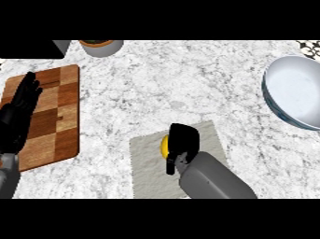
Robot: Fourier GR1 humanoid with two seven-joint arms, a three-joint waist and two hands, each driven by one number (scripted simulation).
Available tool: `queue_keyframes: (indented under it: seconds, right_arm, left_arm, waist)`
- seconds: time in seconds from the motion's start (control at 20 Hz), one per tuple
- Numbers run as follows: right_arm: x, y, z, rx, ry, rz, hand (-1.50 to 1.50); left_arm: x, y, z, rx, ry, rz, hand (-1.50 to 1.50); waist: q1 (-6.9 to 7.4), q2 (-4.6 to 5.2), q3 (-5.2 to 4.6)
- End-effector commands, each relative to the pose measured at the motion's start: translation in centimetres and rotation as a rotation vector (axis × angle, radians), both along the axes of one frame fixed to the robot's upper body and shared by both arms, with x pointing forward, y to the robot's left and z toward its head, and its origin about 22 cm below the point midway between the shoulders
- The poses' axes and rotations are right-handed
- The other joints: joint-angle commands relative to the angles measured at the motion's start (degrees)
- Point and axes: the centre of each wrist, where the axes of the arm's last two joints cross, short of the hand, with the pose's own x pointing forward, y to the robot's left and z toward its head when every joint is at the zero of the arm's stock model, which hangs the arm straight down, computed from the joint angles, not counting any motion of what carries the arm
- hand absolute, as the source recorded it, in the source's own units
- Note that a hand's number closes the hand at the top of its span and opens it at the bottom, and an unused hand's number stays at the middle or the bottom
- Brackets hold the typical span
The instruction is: Pick the lemon from the placemat and place it in the bowl
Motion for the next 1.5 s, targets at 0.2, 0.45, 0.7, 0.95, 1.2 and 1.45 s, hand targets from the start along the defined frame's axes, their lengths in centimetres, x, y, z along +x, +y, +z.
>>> queue_keyframes:
  seconds: [0.2, 0.45, 0.7, 0.95, 1.2, 1.45]
  right_arm:
    - [1.0, 0.3, -2.4, 0.028, -0.010, -0.024, 1.50]
    - [0.1, 0.0, -3.8, 0.026, -0.014, 0.003, 1.50]
    - [-0.2, -2.6, -3.3, 0.008, -0.143, 0.089, 1.50]
    - [-0.4, -10.0, -1.6, 0.072, -0.188, 0.546, 1.50]
    - [-1.1, -16.7, 2.9, 0.101, -0.358, 0.605, 1.50]
    - [-2.2, -19.0, 9.6, 0.102, -0.650, 0.547, 1.50]
  left_arm:
    - [-1.6, -0.2, 1.7, -0.001, -0.009, -0.019, 0.00]
    - [-1.3, 0.4, -0.9, 0.001, -0.003, 0.007, 0.00]
    - [-0.5, 0.3, 2.2, -0.011, 0.007, -0.001, 0.00]
    - [-1.0, -0.7, 0.6, -0.005, -0.003, 0.023, 0.00]
    - [-1.4, -0.8, 0.5, 0.007, 0.022, 0.039, 0.00]
    - [-1.2, 1.3, -0.2, 0.007, 0.016, 0.054, 0.00]
  waist:
    - [0.73, 0.05, 0.04]
    - [0.21, 0.04, 0.02]
    - [-0.69, -0.16, 0.03]
    - [-1.92, -0.60, 0.13]
    - [-2.04, -0.55, 0.03]
    - [-3.03, -0.73, -0.03]
